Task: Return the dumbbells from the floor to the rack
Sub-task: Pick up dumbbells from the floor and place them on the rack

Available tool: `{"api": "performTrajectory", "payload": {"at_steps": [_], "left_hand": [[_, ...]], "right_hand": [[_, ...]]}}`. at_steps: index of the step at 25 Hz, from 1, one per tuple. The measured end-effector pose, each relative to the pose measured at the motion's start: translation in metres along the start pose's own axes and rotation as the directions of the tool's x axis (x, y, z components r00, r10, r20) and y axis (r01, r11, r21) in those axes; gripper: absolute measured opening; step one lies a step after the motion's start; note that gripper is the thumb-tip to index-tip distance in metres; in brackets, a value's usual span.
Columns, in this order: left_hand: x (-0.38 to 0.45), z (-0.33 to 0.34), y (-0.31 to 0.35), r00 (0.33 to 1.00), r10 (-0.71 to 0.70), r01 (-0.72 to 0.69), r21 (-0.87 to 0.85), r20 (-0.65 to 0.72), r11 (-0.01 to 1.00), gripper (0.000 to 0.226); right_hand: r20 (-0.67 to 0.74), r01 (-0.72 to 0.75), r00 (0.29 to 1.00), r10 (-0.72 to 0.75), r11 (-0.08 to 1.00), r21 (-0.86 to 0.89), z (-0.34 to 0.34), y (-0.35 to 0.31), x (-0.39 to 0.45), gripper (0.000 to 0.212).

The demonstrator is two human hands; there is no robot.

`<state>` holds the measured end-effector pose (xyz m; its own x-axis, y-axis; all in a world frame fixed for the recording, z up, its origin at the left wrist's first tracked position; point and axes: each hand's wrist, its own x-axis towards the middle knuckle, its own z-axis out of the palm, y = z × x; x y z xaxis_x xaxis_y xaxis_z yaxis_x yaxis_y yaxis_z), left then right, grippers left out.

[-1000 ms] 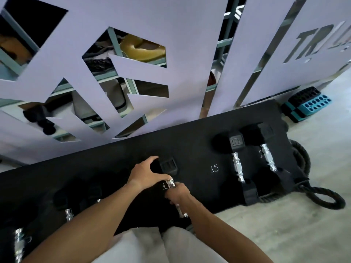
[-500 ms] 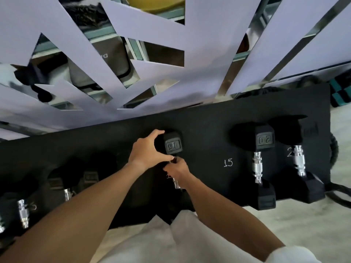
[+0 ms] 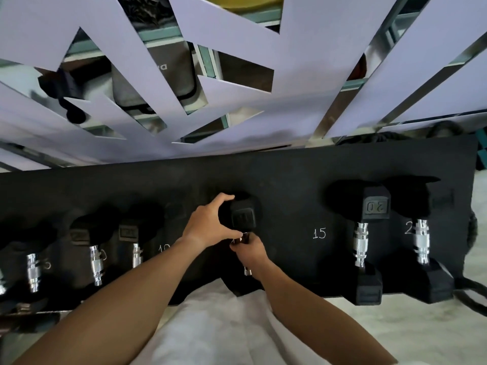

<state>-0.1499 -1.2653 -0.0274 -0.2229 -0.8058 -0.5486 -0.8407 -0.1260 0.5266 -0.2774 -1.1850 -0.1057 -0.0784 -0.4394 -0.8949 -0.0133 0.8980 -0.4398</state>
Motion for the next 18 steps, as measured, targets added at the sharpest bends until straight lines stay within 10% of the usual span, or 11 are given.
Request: {"api": "performTrajectory", "payload": {"at_steps": [7, 14, 18], "left_hand": [[-0.029, 0.014, 0.004, 0.995, -0.097, 0.100, -0.084, 0.038, 0.991, 0.099], [-0.126, 0.007, -0.050, 0.950, -0.299, 0.312, -0.207, 0.095, 0.927, 0.040], [-0.216, 0.009, -0.094, 0.929, -0.369, 0.344, -0.310, -0.023, 0.886, 0.030]], "right_hand": [[0.064, 0.111, 0.993, -0.097, 0.956, -0.271, -0.025, 0.010, -0.018, 0.039], [-0.132, 0.150, 0.961, -0.243, 0.859, -0.489, -0.013, 0.029, -0.079, 0.020], [0.135, 0.308, 0.944, -0.301, 0.661, -0.684, 0.053, 0.051, -0.121, 0.022]]}}
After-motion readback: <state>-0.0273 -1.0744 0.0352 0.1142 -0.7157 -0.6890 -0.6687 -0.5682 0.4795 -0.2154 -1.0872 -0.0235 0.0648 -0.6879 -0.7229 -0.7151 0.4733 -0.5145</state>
